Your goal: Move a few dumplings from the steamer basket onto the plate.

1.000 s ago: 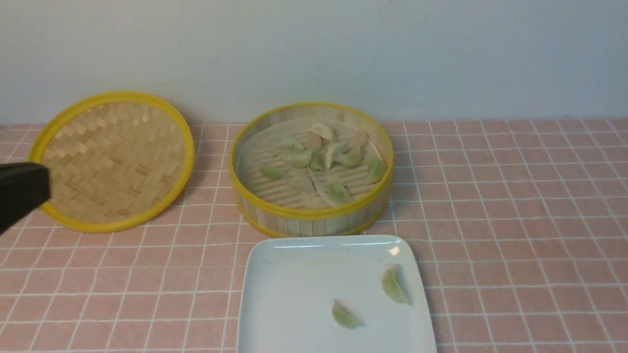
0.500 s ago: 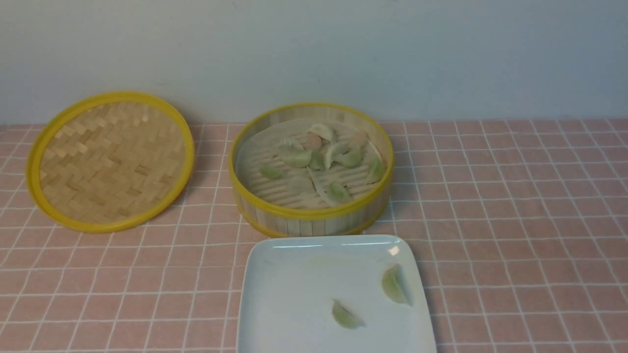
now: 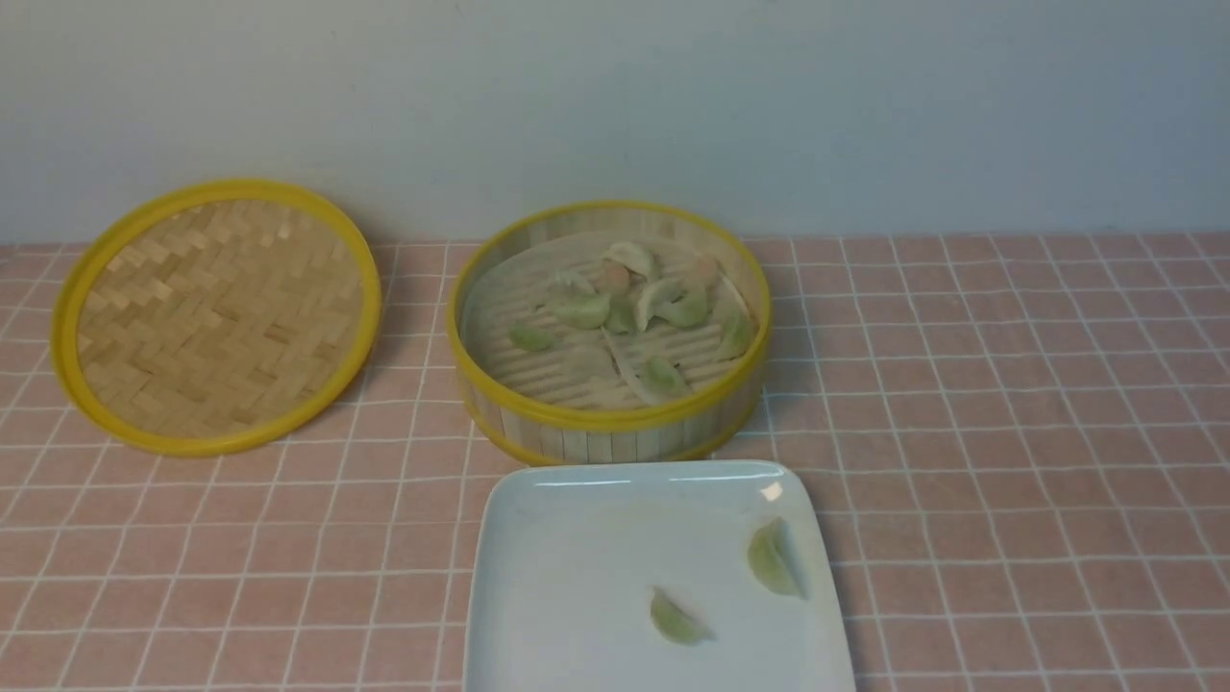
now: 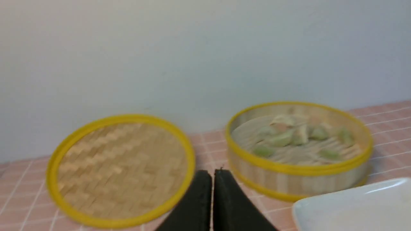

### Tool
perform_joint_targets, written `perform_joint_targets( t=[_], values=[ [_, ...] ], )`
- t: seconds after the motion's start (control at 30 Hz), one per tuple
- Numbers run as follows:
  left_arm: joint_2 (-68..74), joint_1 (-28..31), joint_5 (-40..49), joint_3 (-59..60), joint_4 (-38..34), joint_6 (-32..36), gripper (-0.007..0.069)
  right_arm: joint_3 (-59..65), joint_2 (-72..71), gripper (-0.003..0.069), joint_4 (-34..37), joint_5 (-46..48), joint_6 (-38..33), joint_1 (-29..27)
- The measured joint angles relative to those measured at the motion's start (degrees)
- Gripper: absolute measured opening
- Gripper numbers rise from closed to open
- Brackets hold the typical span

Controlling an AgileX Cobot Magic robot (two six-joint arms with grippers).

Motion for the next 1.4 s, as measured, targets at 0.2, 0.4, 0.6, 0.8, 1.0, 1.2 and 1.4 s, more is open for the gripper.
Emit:
perform_joint_targets(
  t=[0.2,0.4,0.6,0.8,1.0,1.2,1.4],
  values=[
    [-0.92,4.69,-1.08,12.52,2.57,-0.99,-0.0006,0.0,0.0,-0.0011,-0.17,-0.13,0.0,0.0],
    [-0.92,5.05,1.25,13.48,2.95,-0.99,-0.0006,0.0,0.0,-0.001,-0.17,-0.13,0.0,0.0],
    [-0.92,5.05,1.25,13.48,2.95,-1.05,-0.0006,0.0,0.0,-0.001,-0.17,-0.13,0.0,0.0],
    [-0.92,5.05,1.25,13.48,2.95,-1.21,-0.0006,0.0,0.0,-0.001,-0.17,-0.13,0.0,0.0],
    [-0.92,5.05,1.25,13.48,2.95,-1.21,-0.0006,0.0,0.0,-0.001,-0.22,-0.13,0.0,0.0],
    [-0.92,5.05,1.25,13.48,2.95,-1.21,-0.0006,0.0,0.0,-0.001,1.02,-0.13,-1.85,0.0],
    [-0.92,5.05,1.25,13.48,2.95,-1.21,-0.0006,0.0,0.0,-0.001,20.55,-0.13,-23.83,0.0]
  ],
)
